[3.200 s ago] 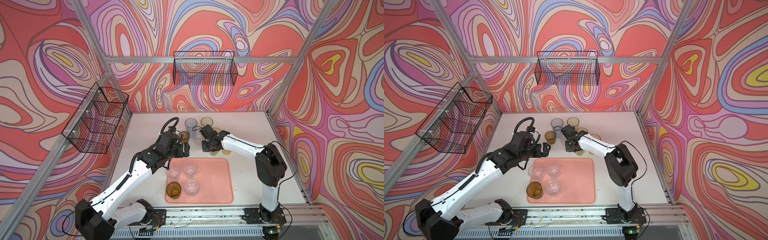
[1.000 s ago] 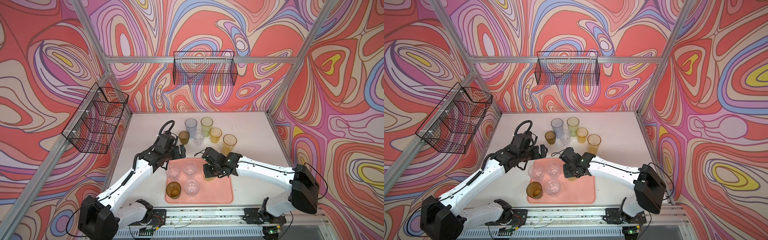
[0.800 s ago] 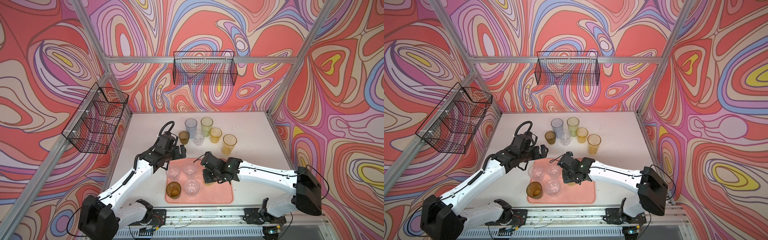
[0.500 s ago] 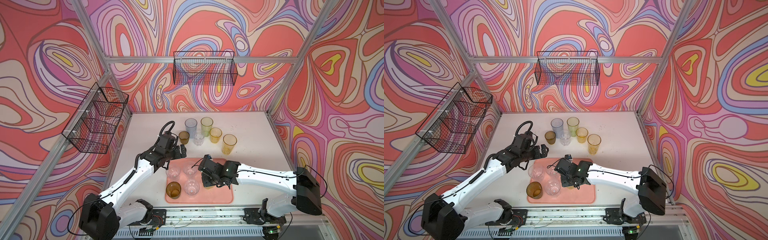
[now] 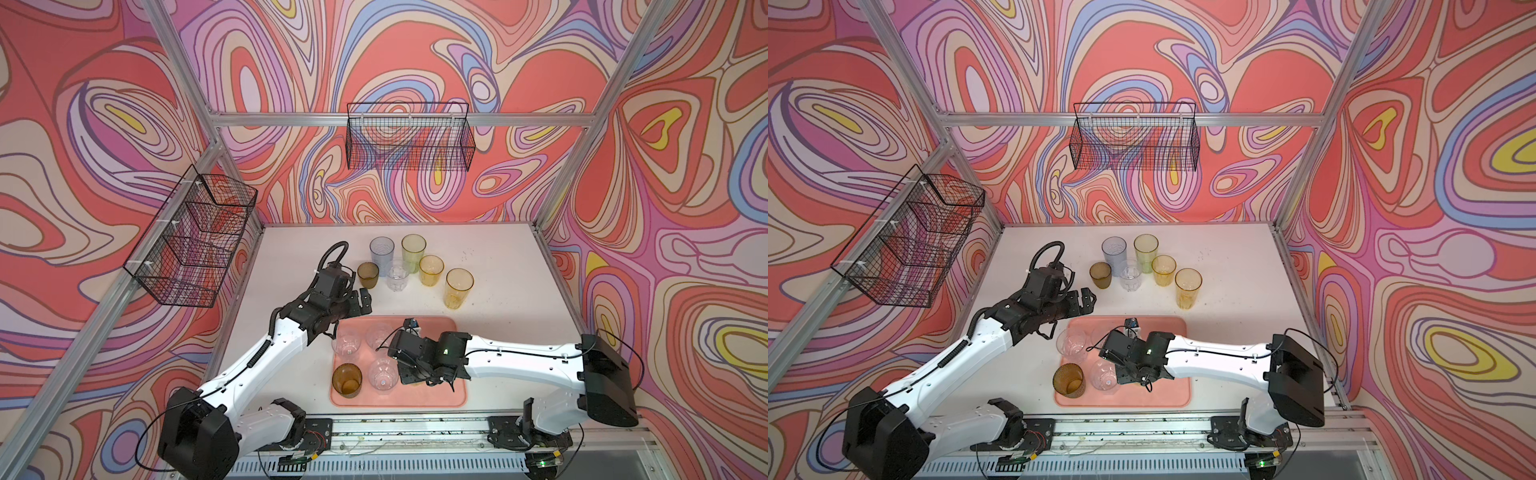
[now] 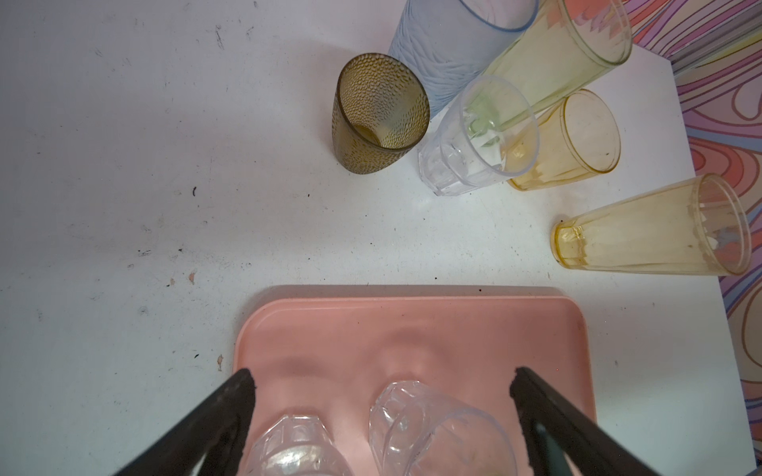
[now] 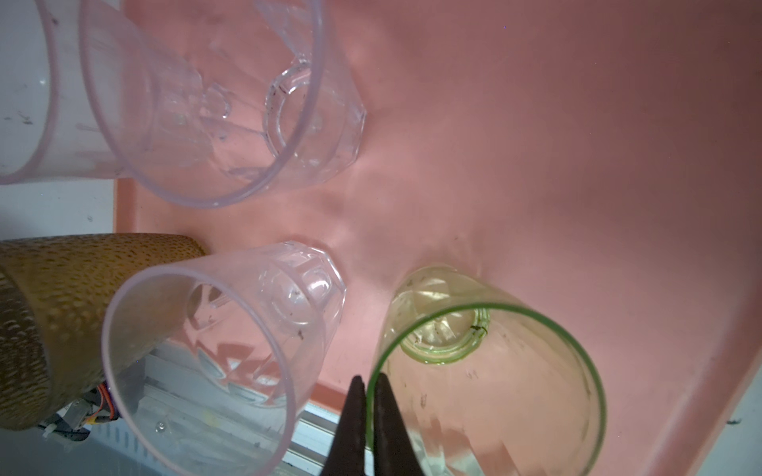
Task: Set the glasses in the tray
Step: 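Carry the green glass with the right gripper onto the pink tray beside the clear glasses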
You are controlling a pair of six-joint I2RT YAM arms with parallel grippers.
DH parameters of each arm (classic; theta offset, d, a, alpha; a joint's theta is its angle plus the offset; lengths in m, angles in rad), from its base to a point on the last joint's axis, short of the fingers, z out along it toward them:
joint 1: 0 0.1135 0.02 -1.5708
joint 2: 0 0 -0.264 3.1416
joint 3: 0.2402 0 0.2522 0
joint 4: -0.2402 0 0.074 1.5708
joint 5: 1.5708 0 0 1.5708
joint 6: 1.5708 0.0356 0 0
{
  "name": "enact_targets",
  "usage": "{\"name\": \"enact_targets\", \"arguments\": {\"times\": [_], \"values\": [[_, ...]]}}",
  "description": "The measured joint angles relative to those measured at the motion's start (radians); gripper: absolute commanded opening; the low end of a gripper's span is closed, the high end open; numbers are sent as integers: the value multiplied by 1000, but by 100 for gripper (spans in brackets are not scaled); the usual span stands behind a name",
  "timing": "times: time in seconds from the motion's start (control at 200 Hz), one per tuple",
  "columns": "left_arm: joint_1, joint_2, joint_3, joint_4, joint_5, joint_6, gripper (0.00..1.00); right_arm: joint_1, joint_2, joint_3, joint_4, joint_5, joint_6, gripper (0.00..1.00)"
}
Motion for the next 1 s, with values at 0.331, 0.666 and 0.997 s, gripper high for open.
{"name": "enact_targets", "arguments": {"times": [0.331, 0.666, 0.997], "values": [[3, -7, 0, 0, 0, 0, 100, 2, 31, 24, -5, -3, 0, 0], [5, -13, 0, 2, 1, 0, 100, 3, 31, 31, -30, 21, 0, 25], [5, -13, 0, 7, 8, 0, 100, 3, 22, 69, -51, 42, -9, 38]]}}
